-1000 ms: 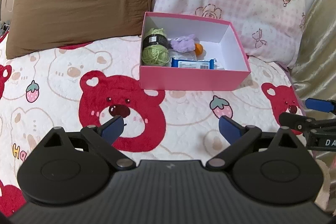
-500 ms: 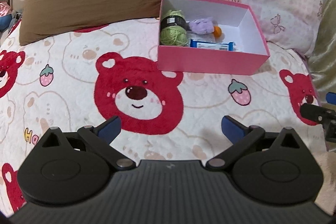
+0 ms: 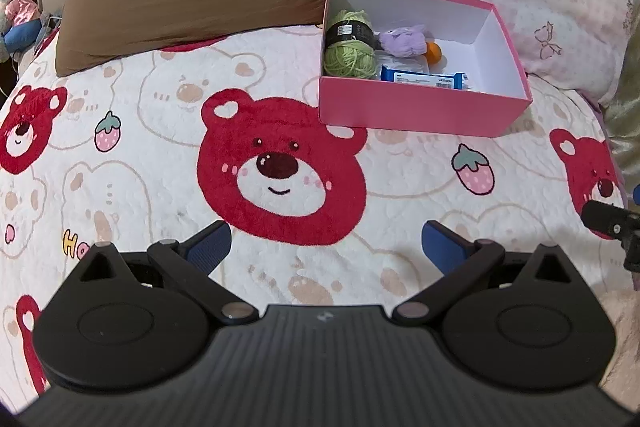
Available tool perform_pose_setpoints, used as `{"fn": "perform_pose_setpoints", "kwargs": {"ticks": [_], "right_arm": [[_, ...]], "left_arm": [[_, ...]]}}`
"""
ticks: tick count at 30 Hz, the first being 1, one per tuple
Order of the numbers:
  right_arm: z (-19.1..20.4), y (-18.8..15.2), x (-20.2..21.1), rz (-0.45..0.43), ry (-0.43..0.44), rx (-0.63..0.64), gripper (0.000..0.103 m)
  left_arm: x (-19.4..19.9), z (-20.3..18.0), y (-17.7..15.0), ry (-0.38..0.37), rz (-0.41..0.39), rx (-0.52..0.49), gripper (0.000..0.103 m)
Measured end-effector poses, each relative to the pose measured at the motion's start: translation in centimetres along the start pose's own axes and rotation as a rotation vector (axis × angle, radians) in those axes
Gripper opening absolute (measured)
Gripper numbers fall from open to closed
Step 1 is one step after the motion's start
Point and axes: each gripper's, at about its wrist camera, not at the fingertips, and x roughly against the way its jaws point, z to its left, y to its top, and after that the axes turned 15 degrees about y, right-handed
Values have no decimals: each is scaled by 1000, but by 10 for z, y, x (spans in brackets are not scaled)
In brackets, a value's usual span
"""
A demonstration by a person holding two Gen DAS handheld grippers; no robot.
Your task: Organize objects
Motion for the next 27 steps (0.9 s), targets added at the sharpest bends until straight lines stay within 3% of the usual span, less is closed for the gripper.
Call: {"fn": "perform_pose_setpoints", "kwargs": {"ticks": [27], "right_arm": [[2, 0, -6, 16, -36, -13, 96]], "left_arm": [[-8, -4, -1, -9, 31, -26, 103]]}}
